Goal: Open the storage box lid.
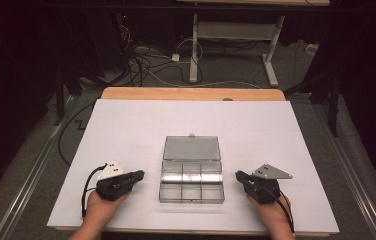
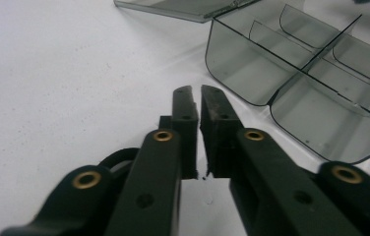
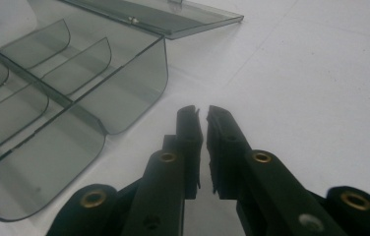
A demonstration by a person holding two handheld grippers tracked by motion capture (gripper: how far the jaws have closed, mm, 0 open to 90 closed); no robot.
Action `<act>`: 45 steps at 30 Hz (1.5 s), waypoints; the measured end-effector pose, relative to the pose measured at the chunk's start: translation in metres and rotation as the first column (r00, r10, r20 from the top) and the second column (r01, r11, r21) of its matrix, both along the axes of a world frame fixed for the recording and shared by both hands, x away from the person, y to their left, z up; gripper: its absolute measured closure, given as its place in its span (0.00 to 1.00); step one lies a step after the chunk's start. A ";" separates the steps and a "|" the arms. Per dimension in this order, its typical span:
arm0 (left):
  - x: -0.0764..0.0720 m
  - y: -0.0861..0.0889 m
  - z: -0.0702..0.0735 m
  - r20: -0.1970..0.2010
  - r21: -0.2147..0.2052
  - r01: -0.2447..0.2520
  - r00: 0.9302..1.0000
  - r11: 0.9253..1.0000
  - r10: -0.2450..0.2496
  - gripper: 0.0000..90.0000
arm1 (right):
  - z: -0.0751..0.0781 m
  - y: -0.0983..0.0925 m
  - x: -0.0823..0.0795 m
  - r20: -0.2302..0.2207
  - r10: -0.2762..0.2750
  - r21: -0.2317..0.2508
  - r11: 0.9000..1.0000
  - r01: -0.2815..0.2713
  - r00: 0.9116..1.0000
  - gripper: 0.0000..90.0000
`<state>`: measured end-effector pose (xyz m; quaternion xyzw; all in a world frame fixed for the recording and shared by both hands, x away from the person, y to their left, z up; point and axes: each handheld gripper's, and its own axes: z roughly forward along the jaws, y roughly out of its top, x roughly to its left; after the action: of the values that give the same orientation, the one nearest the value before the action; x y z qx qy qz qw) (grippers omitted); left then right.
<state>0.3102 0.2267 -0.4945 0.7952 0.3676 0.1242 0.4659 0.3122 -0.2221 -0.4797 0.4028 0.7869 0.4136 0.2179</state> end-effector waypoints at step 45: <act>0.014 0.026 0.004 -0.042 0.053 -0.071 0.996 0.996 0.073 0.00 | -0.001 -0.005 0.000 -0.037 -0.045 -0.030 0.999 0.044 0.998 0.00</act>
<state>0.3247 0.2526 -0.4905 0.7958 0.4026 0.1331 0.4322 0.3119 -0.2268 -0.4804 0.4248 0.7876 0.3896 0.2180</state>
